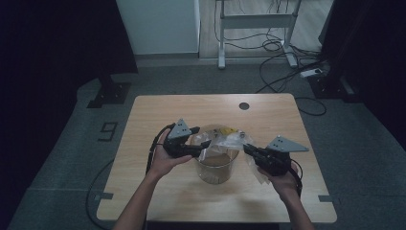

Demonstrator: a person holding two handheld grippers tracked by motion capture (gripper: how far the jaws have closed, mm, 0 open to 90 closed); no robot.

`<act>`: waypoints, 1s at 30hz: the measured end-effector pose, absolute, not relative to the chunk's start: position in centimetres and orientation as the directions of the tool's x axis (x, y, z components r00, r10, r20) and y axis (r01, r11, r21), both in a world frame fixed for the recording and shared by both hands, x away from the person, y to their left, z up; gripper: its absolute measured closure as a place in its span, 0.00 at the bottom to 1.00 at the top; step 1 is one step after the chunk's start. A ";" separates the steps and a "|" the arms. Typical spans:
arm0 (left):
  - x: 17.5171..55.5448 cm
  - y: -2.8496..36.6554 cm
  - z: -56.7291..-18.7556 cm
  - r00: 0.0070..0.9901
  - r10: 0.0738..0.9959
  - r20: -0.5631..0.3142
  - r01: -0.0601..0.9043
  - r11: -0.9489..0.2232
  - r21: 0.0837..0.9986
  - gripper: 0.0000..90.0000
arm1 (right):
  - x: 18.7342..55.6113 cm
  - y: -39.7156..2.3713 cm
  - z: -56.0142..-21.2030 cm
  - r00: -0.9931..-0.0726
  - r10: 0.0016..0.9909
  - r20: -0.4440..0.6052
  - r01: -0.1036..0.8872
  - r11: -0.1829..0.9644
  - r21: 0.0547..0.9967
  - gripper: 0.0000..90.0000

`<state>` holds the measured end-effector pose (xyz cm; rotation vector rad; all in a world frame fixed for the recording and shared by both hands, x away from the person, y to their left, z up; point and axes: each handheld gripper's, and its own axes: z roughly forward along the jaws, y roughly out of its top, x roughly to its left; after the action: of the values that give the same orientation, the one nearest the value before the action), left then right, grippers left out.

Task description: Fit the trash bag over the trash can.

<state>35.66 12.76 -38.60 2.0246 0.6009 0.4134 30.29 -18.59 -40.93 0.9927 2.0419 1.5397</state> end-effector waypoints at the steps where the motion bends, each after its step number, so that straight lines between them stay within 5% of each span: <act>1: 35.7 12.8 -38.6 0.822 0.567 0.047 0.246 -0.428 0.869 0.40 | 30.3 -18.6 -40.9 -0.669 0.736 0.100 0.299 0.143 0.943 0.97; 17: 35.8 8.4 -40.5 0.838 0.538 0.096 0.253 -0.538 0.804 0.42 | 28.0 -19.6 -39.1 -0.670 0.740 0.063 0.250 0.145 0.957 0.96; 30: 36.6 10.8 -41.1 0.815 0.577 0.044 0.307 -0.496 0.813 0.41 | 30.8 -16.8 -40.5 -0.682 0.726 0.083 0.305 0.179 0.935 0.96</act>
<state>36.60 10.80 -41.15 2.1217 0.6484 0.3928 30.81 -16.84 -40.48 0.9724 2.0804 1.5085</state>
